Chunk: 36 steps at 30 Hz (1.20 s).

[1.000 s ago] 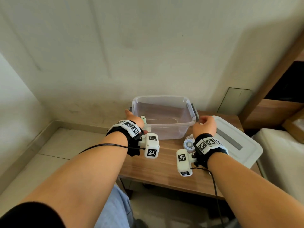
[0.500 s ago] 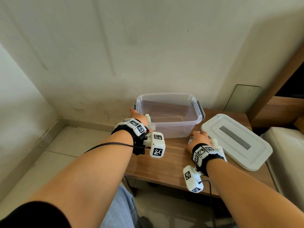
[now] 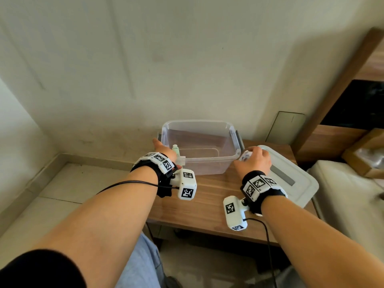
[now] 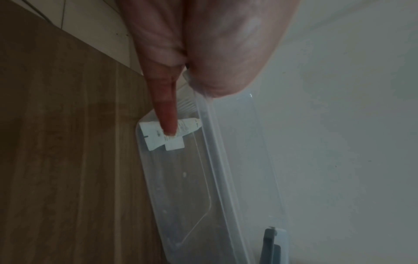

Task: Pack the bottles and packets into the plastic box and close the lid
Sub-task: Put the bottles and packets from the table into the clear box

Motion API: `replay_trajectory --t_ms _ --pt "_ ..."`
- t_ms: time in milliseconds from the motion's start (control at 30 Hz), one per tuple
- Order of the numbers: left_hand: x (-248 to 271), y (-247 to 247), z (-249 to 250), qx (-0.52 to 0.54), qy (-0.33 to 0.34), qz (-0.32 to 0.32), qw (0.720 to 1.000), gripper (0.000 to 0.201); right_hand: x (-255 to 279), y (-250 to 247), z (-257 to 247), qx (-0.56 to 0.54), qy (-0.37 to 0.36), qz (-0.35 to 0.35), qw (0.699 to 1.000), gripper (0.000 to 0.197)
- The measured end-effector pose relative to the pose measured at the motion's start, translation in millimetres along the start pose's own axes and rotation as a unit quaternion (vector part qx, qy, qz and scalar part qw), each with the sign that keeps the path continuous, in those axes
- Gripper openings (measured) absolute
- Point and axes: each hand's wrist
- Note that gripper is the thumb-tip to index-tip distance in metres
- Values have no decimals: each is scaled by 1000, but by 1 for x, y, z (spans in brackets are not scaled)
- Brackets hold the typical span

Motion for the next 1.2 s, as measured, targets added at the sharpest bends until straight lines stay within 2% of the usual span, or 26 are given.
replay_trajectory --t_ms 67,133,233,367,467,533,600,700,800,1000,1200 --pt "2 1 -1 21 -4 -4 1000 64 -1 -7 -8 -37 -11 33 999 50" --pt "5 0 -2 28 -16 22 999 67 -1 -12 -17 -69 -36 51 996 55" --pt "-2 3 -5 -1 1 2 1000 73 2 -13 -34 -94 -88 46 991 56" --pt "-12 10 -9 -43 48 -24 998 84 9 0 -58 -70 -142 -60 986 50" --pt "-9 7 -3 -13 6 -18 1000 79 11 16 -72 -26 -148 -144 978 43" --pt "-10 8 -1 -12 4 -14 1000 79 11 26 -77 9 -142 -191 971 39" --pt "-14 8 -3 -26 18 -6 999 83 10 33 -79 34 -144 -217 965 36" --pt "-18 9 -3 -10 1 7 1000 86 8 36 -77 46 -160 -231 959 41" --pt "-18 10 -1 2 5 2 1000 86 7 30 -71 12 -167 -209 963 41" --pt "-13 12 1 -16 0 -2 1000 84 2 10 -44 -29 -146 -90 985 32" --pt "-2 12 -3 -104 26 18 994 81 2 -10 -1 -17 -75 -5 997 41"
Point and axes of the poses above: each hand's wrist, its own x-axis away from the middle knuckle, its own y-axis out of the palm, z = x × y
